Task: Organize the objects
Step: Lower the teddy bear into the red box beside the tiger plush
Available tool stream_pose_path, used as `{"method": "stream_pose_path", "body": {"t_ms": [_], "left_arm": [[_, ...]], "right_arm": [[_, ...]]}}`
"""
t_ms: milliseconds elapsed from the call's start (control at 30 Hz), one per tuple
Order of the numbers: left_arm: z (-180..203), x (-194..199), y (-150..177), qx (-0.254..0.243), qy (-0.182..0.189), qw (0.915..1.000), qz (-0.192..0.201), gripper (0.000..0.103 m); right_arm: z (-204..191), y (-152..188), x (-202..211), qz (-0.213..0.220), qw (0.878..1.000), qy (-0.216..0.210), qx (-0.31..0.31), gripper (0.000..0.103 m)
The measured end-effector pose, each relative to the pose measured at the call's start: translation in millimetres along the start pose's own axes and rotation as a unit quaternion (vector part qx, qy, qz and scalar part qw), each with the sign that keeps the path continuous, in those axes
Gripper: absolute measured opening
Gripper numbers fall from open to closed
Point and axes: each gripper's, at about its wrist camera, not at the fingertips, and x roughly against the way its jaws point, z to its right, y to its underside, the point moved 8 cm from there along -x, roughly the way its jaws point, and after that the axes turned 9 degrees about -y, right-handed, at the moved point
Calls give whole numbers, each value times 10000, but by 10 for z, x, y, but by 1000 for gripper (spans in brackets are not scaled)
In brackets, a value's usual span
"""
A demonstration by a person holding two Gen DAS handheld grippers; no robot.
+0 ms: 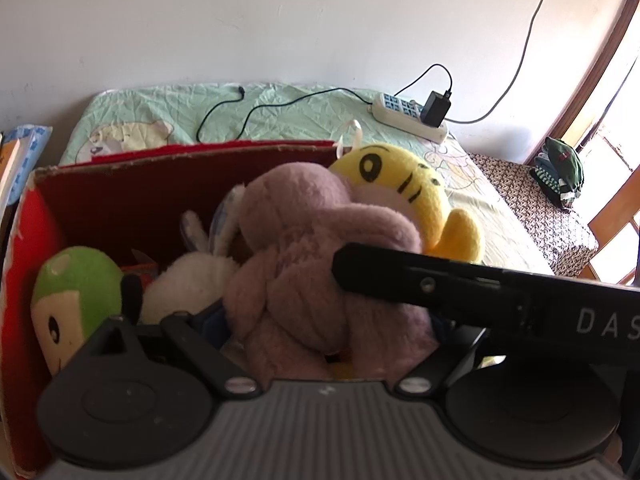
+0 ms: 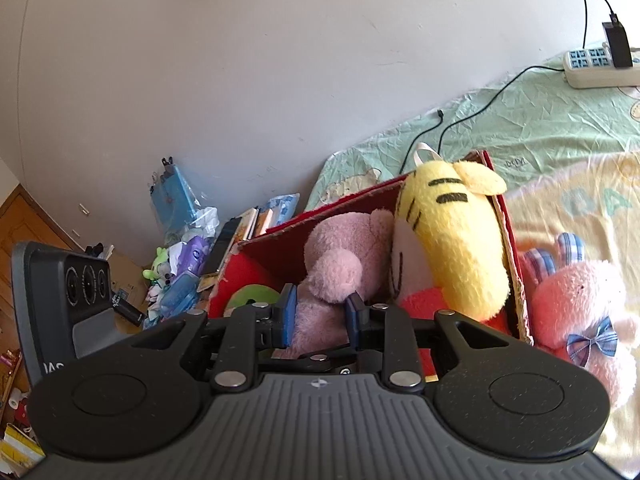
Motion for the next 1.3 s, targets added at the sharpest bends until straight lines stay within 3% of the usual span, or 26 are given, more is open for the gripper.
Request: {"method": "stream_pose_path", "body": {"t_ms": [700, 1300], "left_arm": [[45, -148, 128, -105, -34, 9998, -187, 101], [72, -184, 189, -129, -165, 9994, -276, 102]], "right_arm": [[173, 94, -72, -86, 9989, 207, -410, 27], [207, 135, -68, -54, 9988, 238, -427, 27]]}}
